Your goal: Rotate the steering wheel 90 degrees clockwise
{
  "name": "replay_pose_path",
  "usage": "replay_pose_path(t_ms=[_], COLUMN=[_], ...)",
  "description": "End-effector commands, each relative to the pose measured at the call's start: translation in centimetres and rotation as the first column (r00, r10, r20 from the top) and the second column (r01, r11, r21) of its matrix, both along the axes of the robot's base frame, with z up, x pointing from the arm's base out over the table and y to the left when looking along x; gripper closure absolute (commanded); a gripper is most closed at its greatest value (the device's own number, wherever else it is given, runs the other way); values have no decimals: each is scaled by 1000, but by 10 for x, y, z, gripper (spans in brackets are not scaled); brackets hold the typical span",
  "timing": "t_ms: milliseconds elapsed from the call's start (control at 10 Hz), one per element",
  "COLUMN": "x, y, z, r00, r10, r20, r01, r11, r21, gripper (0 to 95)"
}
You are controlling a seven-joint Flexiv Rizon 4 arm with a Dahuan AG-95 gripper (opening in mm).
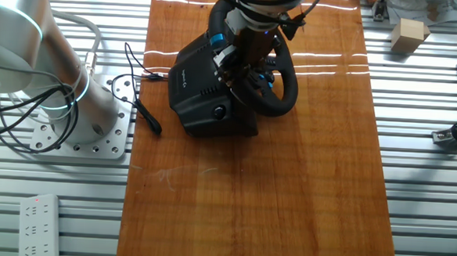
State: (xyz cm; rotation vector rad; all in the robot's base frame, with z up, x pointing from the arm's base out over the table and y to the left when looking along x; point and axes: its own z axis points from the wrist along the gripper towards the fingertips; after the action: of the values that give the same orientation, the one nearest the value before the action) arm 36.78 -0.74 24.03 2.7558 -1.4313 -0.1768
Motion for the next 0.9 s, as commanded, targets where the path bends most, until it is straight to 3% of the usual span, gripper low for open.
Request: replay_pose_path(t_ms=[100,900], x=[-2,-7], y=[1,10], z=[-1,3], r00=[1000,996], r10=[-10,-89], r20=[6,26], r01=[10,89], r11=[1000,996], r21=[0,-5], gripper=[950,950])
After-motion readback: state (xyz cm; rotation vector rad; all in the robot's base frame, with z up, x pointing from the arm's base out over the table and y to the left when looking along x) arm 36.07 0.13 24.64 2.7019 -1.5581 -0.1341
